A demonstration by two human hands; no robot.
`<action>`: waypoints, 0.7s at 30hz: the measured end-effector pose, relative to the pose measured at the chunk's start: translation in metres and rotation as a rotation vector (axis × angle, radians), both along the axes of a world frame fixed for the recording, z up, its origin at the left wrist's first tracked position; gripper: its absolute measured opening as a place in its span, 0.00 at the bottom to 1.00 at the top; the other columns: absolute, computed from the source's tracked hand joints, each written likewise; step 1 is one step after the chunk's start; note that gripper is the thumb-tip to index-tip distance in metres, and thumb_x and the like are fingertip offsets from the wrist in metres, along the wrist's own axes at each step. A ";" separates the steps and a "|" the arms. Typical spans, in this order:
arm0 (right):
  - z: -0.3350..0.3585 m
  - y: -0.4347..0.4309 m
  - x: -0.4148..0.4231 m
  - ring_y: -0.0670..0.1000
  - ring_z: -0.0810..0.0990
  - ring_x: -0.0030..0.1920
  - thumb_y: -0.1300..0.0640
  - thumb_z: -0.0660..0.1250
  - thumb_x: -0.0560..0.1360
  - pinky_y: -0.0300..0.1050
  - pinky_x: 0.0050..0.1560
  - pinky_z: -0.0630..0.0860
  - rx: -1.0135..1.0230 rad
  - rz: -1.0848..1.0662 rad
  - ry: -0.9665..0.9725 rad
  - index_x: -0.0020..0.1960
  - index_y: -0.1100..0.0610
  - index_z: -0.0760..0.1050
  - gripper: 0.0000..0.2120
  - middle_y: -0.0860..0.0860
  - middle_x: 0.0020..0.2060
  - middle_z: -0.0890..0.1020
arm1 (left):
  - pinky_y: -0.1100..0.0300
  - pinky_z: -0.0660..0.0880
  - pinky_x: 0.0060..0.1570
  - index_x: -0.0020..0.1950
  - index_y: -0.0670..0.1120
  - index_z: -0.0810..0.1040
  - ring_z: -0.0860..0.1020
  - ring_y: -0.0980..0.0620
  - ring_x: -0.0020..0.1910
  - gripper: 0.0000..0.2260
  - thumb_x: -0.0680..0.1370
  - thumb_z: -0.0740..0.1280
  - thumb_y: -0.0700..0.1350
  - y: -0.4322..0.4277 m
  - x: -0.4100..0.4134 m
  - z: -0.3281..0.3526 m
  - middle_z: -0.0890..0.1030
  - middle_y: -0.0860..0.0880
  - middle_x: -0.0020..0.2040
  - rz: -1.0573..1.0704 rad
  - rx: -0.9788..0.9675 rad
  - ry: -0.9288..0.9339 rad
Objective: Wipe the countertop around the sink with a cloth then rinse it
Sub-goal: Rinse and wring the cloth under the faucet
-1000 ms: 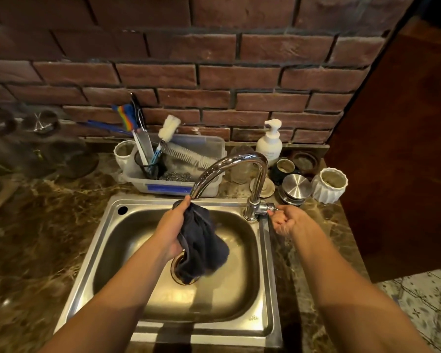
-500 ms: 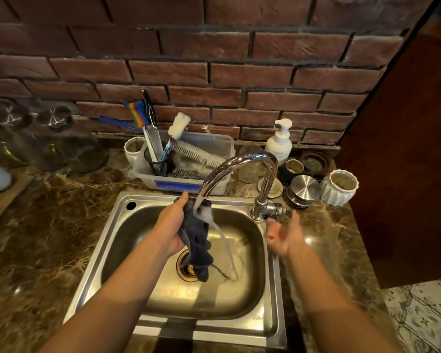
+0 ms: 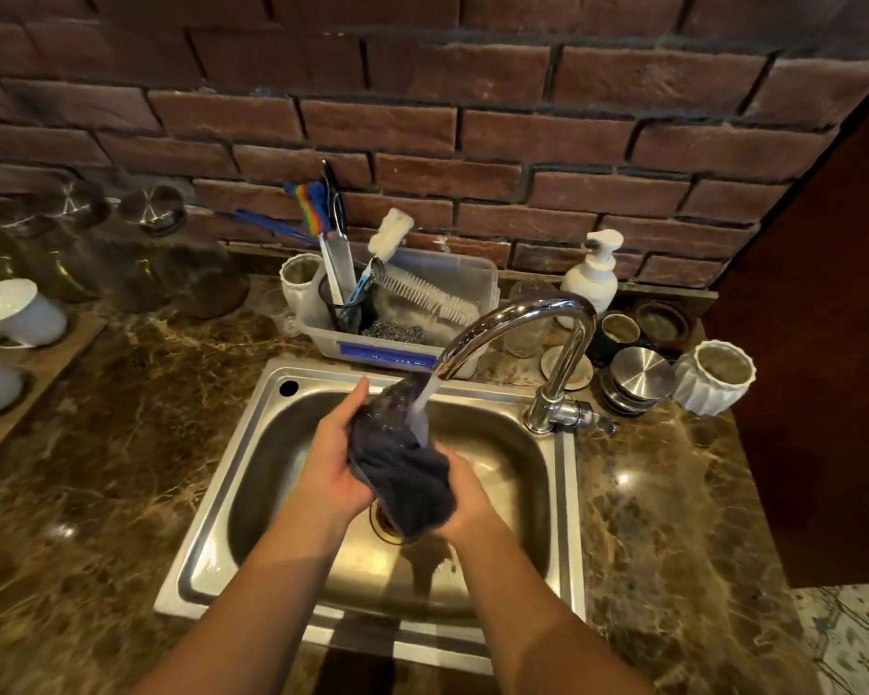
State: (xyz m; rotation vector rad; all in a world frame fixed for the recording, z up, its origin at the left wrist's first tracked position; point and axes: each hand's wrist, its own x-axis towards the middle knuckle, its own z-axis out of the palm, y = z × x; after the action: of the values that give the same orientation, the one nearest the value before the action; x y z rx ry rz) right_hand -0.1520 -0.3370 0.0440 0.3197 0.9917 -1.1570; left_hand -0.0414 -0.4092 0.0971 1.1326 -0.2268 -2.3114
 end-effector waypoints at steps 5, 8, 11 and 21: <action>0.021 -0.021 -0.025 0.62 0.80 0.63 0.42 0.72 0.74 0.58 0.68 0.73 -0.149 0.063 0.009 0.64 0.63 0.80 0.28 0.63 0.61 0.81 | 0.42 0.76 0.55 0.69 0.40 0.77 0.80 0.38 0.59 0.19 0.83 0.62 0.49 -0.013 0.003 -0.024 0.83 0.35 0.58 -0.043 0.063 -0.175; 0.035 -0.033 -0.018 0.60 0.82 0.60 0.49 0.78 0.69 0.56 0.67 0.75 -0.267 0.188 0.326 0.60 0.59 0.83 0.23 0.62 0.57 0.84 | 0.46 0.77 0.49 0.54 0.39 0.84 0.83 0.39 0.50 0.20 0.82 0.60 0.53 -0.009 -0.011 -0.023 0.85 0.36 0.47 -0.073 0.115 -0.200; 0.040 -0.041 0.015 0.50 0.83 0.45 0.50 0.70 0.76 0.40 0.48 0.77 -0.413 0.406 1.282 0.51 0.53 0.83 0.08 0.50 0.43 0.85 | 0.67 0.79 0.41 0.41 0.41 0.81 0.82 0.59 0.38 0.08 0.79 0.69 0.41 -0.008 -0.034 -0.021 0.82 0.45 0.33 0.232 0.070 -0.093; -0.015 -0.052 -0.033 0.58 0.84 0.52 0.50 0.66 0.76 0.54 0.60 0.80 0.093 0.402 0.824 0.54 0.56 0.81 0.13 0.58 0.52 0.85 | 0.42 0.77 0.62 0.59 0.45 0.83 0.84 0.40 0.55 0.25 0.74 0.70 0.64 -0.010 -0.020 -0.036 0.85 0.39 0.55 -0.296 -0.104 -0.442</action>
State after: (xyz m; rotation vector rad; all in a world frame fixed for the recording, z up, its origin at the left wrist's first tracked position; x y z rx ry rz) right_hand -0.1846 -0.3889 0.0293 -0.3138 1.7363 -0.8662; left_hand -0.0611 -0.4191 0.0613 1.6365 -0.7133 -2.2277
